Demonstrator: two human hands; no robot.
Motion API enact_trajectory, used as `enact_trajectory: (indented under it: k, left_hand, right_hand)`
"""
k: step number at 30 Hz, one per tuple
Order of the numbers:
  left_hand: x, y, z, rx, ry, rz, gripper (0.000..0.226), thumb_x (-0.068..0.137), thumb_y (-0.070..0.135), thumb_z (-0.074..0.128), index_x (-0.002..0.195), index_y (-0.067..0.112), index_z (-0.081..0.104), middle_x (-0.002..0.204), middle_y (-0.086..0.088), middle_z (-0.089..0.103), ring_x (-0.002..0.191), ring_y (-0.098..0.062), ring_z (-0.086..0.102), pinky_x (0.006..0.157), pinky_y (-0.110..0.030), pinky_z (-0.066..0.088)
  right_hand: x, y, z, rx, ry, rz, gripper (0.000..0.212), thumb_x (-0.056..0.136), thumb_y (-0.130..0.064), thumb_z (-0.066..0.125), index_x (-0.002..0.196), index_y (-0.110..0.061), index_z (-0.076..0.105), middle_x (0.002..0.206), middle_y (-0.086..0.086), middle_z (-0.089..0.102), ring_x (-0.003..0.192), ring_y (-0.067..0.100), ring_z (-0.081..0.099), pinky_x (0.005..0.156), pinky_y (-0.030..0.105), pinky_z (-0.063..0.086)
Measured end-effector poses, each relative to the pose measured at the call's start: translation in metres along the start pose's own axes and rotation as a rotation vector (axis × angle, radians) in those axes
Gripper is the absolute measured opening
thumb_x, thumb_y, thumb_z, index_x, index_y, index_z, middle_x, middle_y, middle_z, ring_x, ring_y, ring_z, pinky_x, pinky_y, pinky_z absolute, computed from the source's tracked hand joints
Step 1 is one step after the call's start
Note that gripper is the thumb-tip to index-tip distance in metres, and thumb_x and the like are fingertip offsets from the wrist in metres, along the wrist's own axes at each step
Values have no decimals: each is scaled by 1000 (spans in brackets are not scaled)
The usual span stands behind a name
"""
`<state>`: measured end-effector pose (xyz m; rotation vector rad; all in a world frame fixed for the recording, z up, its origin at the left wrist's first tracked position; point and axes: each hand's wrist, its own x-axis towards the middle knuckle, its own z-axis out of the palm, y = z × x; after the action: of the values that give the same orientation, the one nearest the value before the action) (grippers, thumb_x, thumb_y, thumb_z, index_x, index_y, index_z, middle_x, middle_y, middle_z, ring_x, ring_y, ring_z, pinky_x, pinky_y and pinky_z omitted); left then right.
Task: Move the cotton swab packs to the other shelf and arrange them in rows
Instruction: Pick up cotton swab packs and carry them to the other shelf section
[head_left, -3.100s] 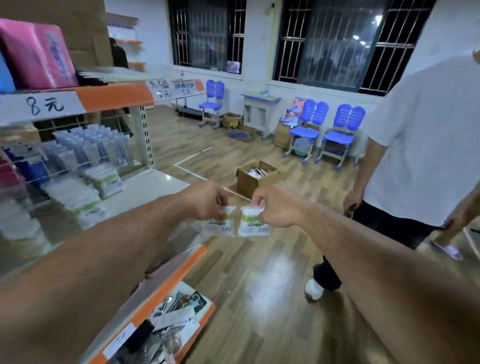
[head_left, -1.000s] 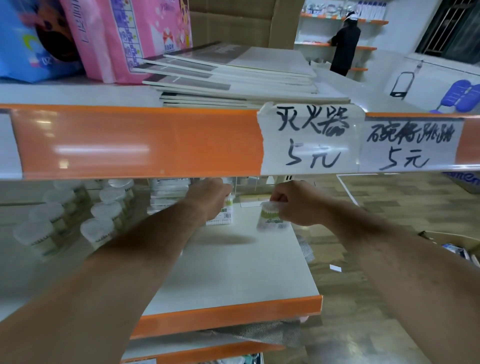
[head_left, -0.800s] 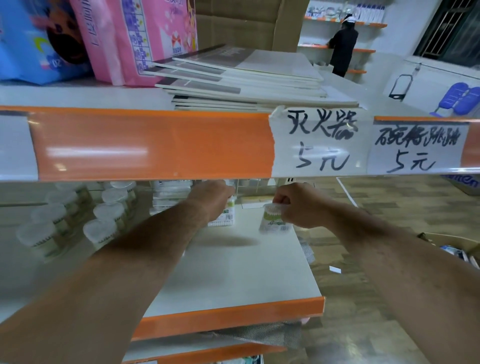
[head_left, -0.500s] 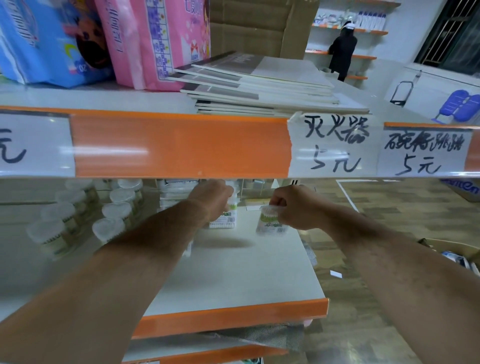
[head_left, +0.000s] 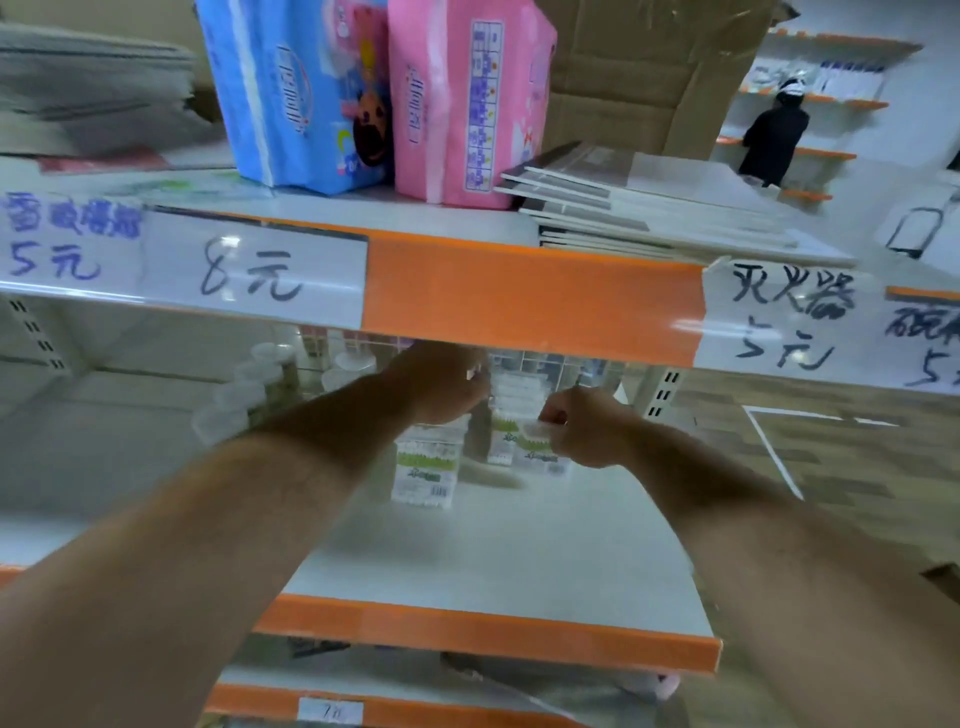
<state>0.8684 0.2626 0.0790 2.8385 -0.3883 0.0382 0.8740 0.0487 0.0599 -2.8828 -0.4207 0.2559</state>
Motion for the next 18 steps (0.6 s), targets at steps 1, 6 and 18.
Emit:
enact_trajectory:
  k: [1,6,18]
  left_hand:
    - [-6,-2,-6,23,-6,-15,44,103,41,36,140,22,50,143,-9,53,123,-25,55,90,-30,42]
    - [-27,-18,-22,77,14,-64,52,103,42,32,152,24,33,157,-6,35,138,-22,42,109,-31,33]
    - [-43,-28,-26,87,-4,-98,53,101,39,34,152,22,33,154,-4,40,130,-21,51,107,-30,34]
  right_hand:
    - [4,-4,3,-13,-1,-1,16,86,-20,57,94,-33,63,90,-9,63,81,12,59,75,35,57]
    - [13,-19,11,-64,10,-24,15,94,-18,55,103,-21,67,95,0,66,71,7,54,52,20,37]
    - [34,-25,35,-243,113,23,18,90,-9,52,90,-19,66,80,-2,63,71,15,61,51,25,47]
